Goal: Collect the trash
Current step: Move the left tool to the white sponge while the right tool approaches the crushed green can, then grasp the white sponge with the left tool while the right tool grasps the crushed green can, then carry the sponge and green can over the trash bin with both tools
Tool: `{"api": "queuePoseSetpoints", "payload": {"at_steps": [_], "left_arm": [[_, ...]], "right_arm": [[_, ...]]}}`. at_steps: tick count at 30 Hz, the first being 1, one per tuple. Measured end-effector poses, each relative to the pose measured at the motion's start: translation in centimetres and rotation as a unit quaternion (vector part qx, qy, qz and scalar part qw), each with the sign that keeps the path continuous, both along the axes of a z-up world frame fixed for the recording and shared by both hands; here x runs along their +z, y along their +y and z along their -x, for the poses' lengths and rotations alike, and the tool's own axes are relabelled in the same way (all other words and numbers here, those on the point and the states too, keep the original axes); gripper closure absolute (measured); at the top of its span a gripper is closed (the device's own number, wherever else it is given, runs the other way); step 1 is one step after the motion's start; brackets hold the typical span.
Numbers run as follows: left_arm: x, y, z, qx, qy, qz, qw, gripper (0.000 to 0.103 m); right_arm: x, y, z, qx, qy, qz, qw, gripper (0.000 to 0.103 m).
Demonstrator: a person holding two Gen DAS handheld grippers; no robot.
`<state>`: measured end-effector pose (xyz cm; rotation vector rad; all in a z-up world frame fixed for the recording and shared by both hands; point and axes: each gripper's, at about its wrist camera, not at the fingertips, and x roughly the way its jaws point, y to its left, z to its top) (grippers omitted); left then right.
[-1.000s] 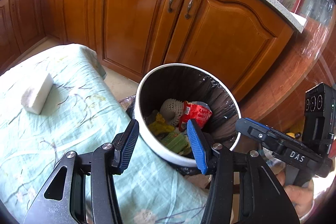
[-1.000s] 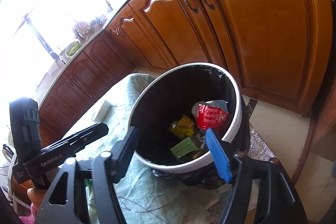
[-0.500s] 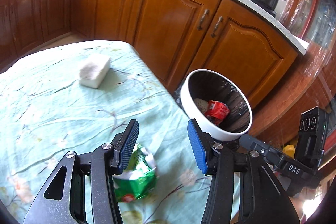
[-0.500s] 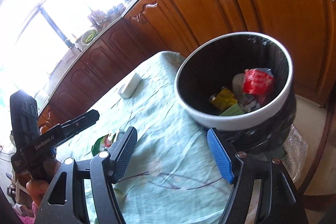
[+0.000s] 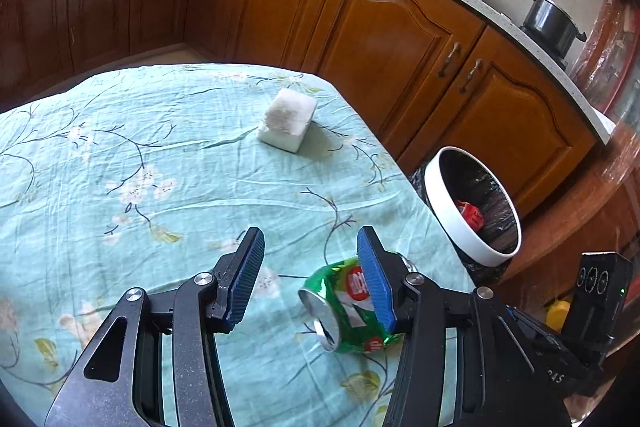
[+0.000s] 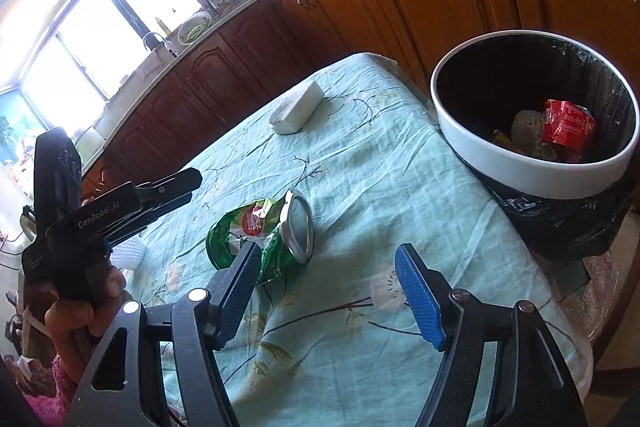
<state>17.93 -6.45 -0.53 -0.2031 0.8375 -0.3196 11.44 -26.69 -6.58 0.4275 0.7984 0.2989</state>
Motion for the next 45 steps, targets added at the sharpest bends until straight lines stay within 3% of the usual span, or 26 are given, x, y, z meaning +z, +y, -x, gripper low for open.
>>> {"api": "queuePoseSetpoints", "payload": {"at_steps": [8, 13, 19, 28, 30, 33, 34, 35, 45], "left_arm": [[-0.7, 1.5, -2.4, 0.005, -0.002, -0.023, 0.9997, 0.047], [-1.1, 1.2, -5.7, -0.001, 0.004, -0.037, 0.9993, 0.043], [-1.5, -0.7, -10.0, -0.026, -0.005, -0.066, 0.9975, 0.031], [-3.6, -4.0, -15.5, -0.038, 0.005, -0.110, 0.9932, 0.028], [-4.4, -4.6, -16.2, -0.036, 0.011, -0.121, 0.9919, 0.028], [-5.2, -5.0, -16.6, -0.032, 0.014, -0.130, 0.9909, 0.032], [-5.4, -5.0, -16.6, -0.033, 0.015, -0.129, 0.9909, 0.048], [-5.6, -5.0, -16.7, -0.037, 0.019, -0.127, 0.9911, 0.054], [-3.2, -2.5, -11.2, -0.030, -0.003, -0.088, 0.9956, 0.056]], "right_arm": [[-0.1, 2.0, -2.2, 0.008, -0.002, 0.005, 1.000, 0.034], [-0.7, 2.9, -3.6, 0.020, 0.007, 0.002, 1.000, 0.046], [-1.1, 3.5, -4.8, 0.031, 0.014, -0.007, 0.999, 0.052], [-2.0, 3.4, -5.9, 0.036, 0.028, -0.023, 0.999, 0.059], [-2.1, 3.5, -5.9, 0.041, 0.030, -0.024, 0.998, 0.072], [-1.8, 3.8, -5.7, 0.053, 0.023, -0.022, 0.998, 0.080], [-1.6, 3.9, -5.4, 0.054, 0.020, -0.013, 0.998, 0.080], [-1.3, 4.0, -5.2, 0.056, 0.016, -0.010, 0.998, 0.080], [-0.1, 2.3, -3.4, 0.038, -0.003, -0.019, 0.999, 0.083]]}}
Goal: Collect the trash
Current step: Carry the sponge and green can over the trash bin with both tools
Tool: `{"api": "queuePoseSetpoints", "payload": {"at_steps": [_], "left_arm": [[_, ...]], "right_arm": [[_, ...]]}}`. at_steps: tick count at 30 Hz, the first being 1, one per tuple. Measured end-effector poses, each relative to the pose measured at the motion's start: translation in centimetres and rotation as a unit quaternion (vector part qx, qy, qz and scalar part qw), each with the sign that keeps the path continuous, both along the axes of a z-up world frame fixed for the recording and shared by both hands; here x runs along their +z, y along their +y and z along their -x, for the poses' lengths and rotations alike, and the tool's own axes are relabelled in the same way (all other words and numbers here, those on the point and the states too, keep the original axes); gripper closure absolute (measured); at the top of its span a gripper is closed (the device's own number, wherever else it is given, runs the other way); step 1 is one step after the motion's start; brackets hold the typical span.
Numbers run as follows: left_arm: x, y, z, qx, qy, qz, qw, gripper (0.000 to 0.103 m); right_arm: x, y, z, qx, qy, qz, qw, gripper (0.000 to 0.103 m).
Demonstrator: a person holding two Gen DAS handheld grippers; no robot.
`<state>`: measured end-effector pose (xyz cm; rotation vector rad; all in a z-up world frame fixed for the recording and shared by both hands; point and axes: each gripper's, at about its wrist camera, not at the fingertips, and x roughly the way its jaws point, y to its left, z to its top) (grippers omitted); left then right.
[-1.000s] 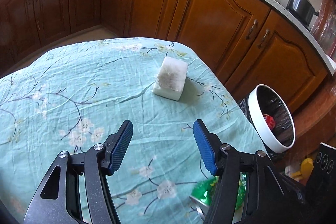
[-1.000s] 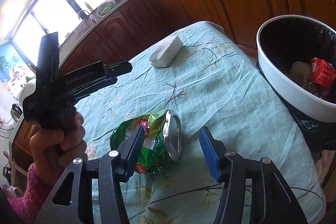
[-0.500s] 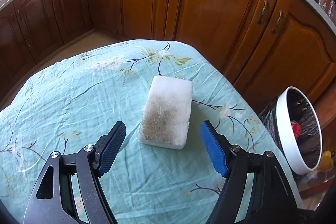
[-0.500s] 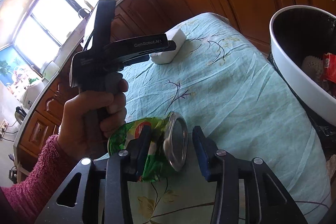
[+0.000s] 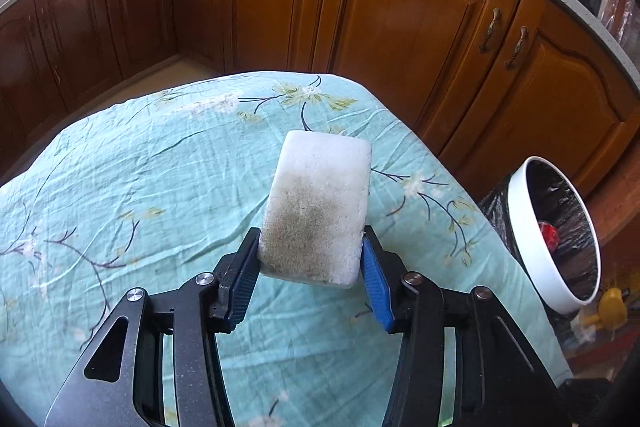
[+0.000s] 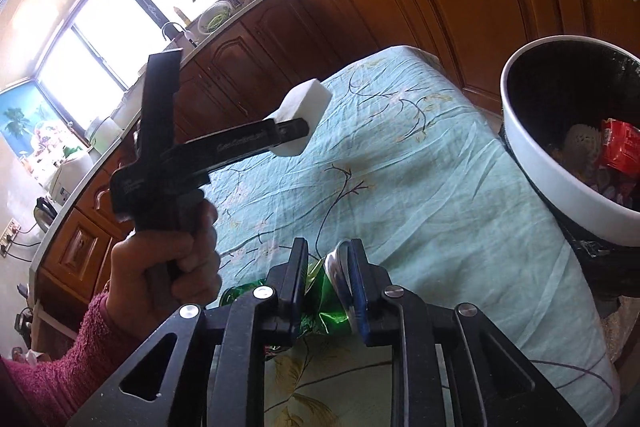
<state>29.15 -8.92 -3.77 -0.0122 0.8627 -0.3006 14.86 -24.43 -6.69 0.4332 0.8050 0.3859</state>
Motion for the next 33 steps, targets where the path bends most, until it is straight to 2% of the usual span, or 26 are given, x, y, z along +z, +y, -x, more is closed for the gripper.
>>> {"api": "queuePoseSetpoints", "payload": {"at_steps": [5, 10, 12, 14, 15, 18, 25, 33], "left_arm": [[1.1, 0.7, 4.3, -0.002, -0.011, 0.018, 0.9998, 0.056], [1.2, 1.6, 7.7, -0.004, -0.004, 0.040, 0.9992, 0.056], [1.4, 1.6, 8.8, -0.008, -0.007, 0.037, 0.9993, 0.056], [1.4, 1.7, 10.0, -0.010, -0.010, 0.036, 0.9993, 0.056], [1.5, 1.8, 10.6, -0.010, -0.011, 0.037, 0.9992, 0.056], [1.5, 2.1, 12.2, -0.012, -0.009, 0.044, 0.9989, 0.056], [2.4, 1.7, 13.8, -0.020, -0.021, 0.044, 0.9986, 0.056], [3.7, -1.3, 14.7, -0.053, -0.033, 0.050, 0.9968, 0.056]], "right_arm": [[0.2, -1.4, 1.1, -0.012, 0.002, 0.008, 1.000, 0.084], [-0.4, -1.5, 2.3, -0.006, 0.015, 0.023, 1.000, 0.084], [-0.6, -1.5, 2.6, -0.001, 0.023, 0.017, 1.000, 0.079], [-0.9, -1.2, 2.9, -0.001, 0.027, 0.020, 0.999, 0.079], [-1.0, -1.1, 3.0, -0.001, 0.027, 0.024, 0.999, 0.083], [-0.9, -0.8, 3.6, -0.003, 0.019, 0.037, 0.999, 0.084], [1.1, -1.8, 4.9, -0.029, -0.016, 0.051, 0.998, 0.085], [2.7, -6.1, 5.6, -0.080, -0.036, 0.047, 0.995, 0.085]]}}
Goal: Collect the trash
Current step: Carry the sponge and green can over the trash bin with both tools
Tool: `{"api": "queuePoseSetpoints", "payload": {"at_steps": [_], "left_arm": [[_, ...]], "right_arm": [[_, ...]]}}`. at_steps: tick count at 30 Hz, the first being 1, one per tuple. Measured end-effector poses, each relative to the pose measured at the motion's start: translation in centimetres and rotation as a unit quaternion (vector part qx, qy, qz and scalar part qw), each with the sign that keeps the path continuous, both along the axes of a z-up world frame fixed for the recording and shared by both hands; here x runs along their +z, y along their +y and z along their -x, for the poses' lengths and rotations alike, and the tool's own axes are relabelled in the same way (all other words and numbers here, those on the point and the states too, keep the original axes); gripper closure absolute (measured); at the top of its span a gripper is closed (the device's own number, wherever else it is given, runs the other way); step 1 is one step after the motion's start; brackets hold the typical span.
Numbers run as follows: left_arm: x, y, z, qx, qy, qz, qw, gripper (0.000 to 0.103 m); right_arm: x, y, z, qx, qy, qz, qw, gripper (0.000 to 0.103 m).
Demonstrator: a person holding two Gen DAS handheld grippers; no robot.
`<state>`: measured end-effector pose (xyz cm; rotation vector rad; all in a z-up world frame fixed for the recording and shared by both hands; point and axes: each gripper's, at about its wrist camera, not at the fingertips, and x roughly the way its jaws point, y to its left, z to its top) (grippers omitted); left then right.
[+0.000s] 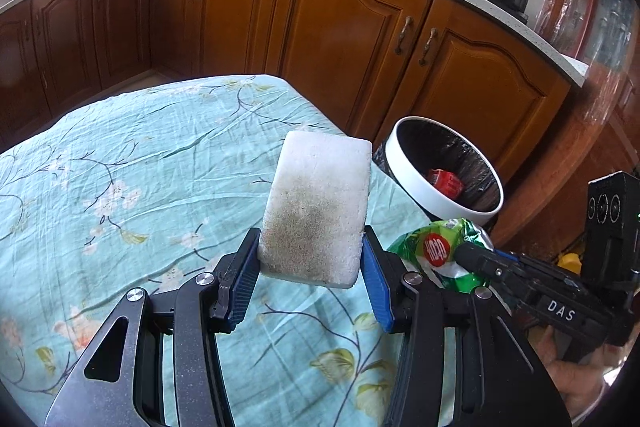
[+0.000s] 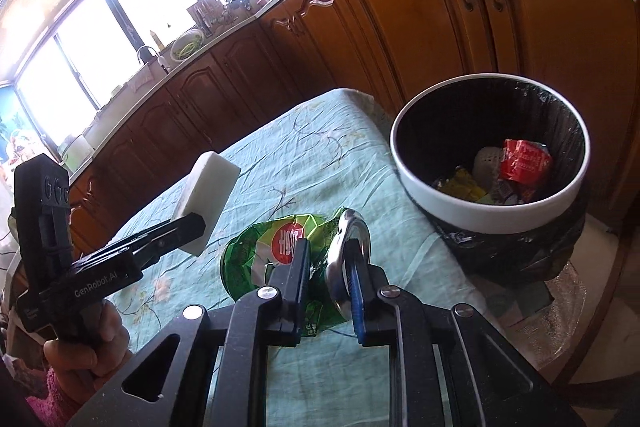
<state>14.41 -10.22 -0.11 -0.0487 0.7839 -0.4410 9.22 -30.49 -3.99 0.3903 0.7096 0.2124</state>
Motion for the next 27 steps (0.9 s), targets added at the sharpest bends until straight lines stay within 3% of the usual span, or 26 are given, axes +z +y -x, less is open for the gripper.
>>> {"api": "queuePoseSetpoints", "payload": {"at_steps": [13, 27], "left_arm": [[1.1, -5.0, -0.8, -0.038, -0.009, -0.014, 0.9991, 0.056], [1.7, -9.8, -2.1, -0.071, -0.015, -0.024, 0.9971, 0.056]], "right_arm": [[1.9, -6.9, 0.4, -0.068, -0.025, -0.012, 0.997, 0.085], [2.6, -10.5, -0.2, -0.099, -0.033, -0.014, 0.994, 0.085]]}}
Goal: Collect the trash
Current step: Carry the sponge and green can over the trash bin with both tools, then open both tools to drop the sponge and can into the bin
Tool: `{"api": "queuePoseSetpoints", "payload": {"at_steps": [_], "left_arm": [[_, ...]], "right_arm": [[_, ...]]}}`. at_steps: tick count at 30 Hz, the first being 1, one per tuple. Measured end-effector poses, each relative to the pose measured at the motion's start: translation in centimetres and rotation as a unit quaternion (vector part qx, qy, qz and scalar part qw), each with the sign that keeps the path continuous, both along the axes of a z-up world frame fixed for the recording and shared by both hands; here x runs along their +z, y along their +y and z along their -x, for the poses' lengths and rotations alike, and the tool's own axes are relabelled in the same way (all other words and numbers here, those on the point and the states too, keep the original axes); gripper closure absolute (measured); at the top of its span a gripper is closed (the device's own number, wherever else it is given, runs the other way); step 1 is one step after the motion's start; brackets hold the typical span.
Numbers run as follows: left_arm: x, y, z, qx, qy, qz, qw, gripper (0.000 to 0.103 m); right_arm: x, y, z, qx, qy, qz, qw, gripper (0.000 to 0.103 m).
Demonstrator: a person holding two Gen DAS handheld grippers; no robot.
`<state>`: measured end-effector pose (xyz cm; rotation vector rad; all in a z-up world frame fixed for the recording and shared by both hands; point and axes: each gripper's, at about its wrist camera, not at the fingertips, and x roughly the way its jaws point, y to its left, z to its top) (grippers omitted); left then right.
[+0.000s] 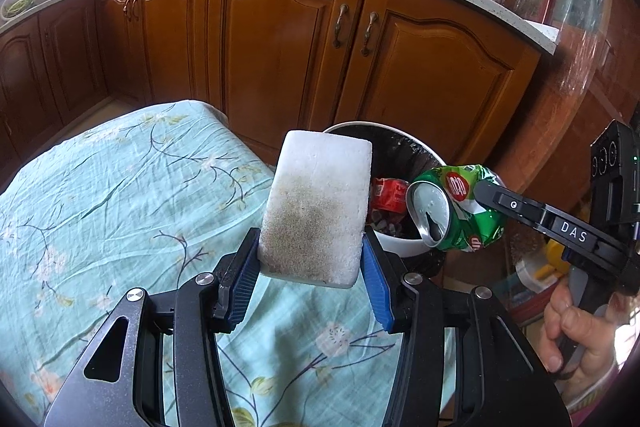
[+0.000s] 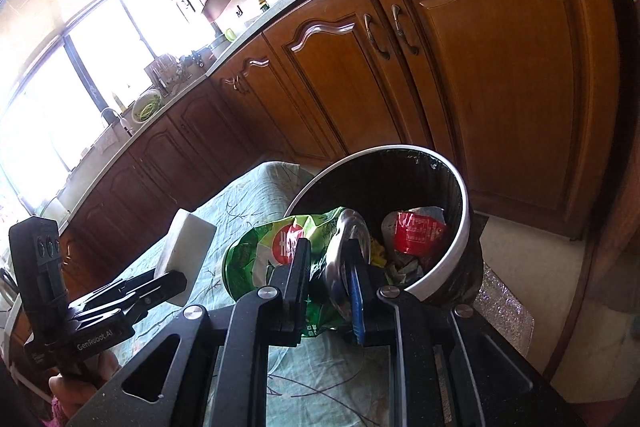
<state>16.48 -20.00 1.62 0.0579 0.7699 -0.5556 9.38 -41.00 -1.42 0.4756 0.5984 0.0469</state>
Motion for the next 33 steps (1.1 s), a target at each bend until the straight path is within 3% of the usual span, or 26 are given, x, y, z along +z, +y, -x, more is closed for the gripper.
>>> {"api": "queuePoseSetpoints", "payload": {"at_steps": [33], "left_arm": [[-1.3, -8.1, -4.8, -0.051, 0.012, -0.044, 0.9976, 0.056]], "right_arm": [[-1.2, -4.4, -3.7, -0.030, 0.028, 0.020, 0.999, 0.086]]}}
